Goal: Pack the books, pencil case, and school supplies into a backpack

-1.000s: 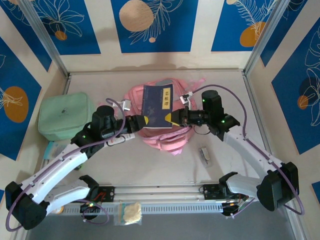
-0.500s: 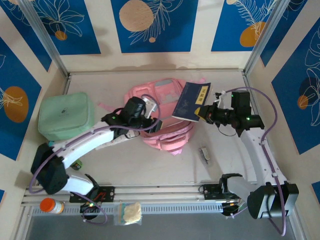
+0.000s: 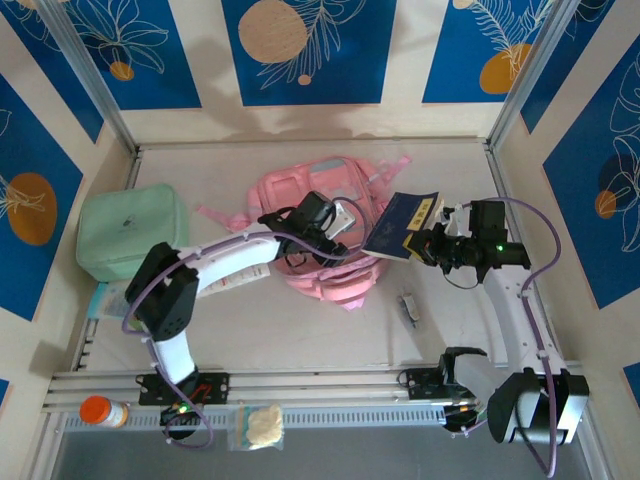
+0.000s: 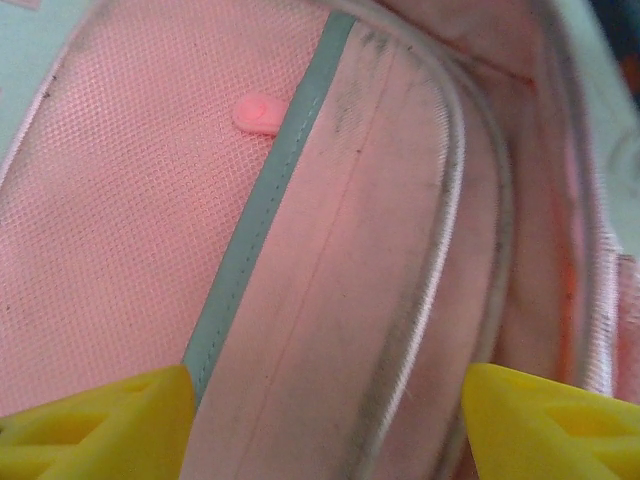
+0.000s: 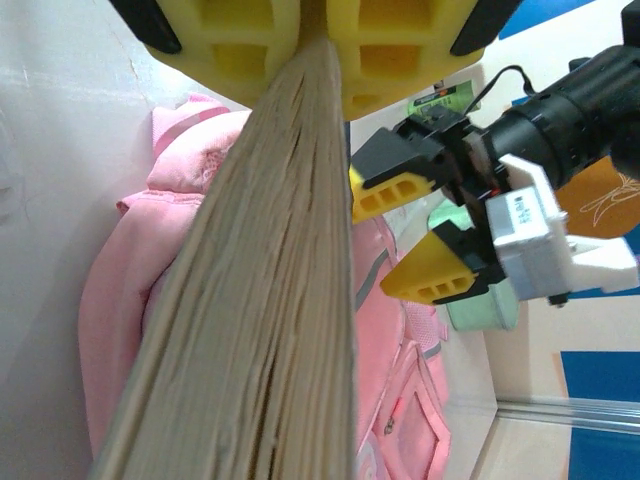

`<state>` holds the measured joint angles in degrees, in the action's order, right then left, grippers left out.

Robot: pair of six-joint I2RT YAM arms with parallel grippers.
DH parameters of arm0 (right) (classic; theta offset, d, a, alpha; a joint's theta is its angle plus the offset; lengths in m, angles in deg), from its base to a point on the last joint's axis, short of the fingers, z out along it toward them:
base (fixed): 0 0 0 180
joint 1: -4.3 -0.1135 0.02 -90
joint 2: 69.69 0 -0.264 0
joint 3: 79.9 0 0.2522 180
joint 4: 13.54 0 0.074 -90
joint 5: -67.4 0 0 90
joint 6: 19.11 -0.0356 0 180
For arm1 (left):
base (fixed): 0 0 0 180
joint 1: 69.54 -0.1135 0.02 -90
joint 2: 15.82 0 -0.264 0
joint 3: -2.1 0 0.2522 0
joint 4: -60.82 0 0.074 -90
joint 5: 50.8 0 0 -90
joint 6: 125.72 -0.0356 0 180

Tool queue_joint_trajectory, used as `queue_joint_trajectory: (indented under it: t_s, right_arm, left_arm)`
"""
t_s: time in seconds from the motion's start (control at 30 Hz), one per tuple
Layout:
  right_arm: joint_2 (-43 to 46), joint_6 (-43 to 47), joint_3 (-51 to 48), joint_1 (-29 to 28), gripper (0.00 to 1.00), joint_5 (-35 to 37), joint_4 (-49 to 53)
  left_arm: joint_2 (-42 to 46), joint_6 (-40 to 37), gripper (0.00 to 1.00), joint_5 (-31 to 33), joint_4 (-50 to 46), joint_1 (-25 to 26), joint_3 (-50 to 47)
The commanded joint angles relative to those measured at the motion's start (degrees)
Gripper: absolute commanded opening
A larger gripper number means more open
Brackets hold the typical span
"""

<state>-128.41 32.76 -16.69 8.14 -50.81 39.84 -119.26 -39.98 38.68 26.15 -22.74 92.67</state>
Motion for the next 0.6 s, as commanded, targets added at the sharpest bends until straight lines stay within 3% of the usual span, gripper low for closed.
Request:
queue_joint_trajectory:
  t_s: [0.0,0.27,0.4,0.57]
  right_arm:
    - [-0.4,-0.6,-1.0,0.4,0.00,-1.1,-2.5]
    - [-1.1,-0.1,-1.6,1.1,0.00,-1.9,-2.9]
    - [-1.0,-0.2,-2.0,1.6,0.00,-2.9,-3.3]
    - [-0.4,0.3,-0.8,1.9,0.00,-3.1,-1.6]
  left_arm:
    - [-2.9,-3.1,0.70,2.3,-2.7,0.3,3.5]
    - [-7.2,-3.2,0.65,2.6,-3.7,0.3,6.8]
    - [-8.5,-2.8,0.50,7.7,-3.9,0.2,8.0]
    - [-6.2,-3.3,0.20,7.4,-3.6,0.3,7.6]
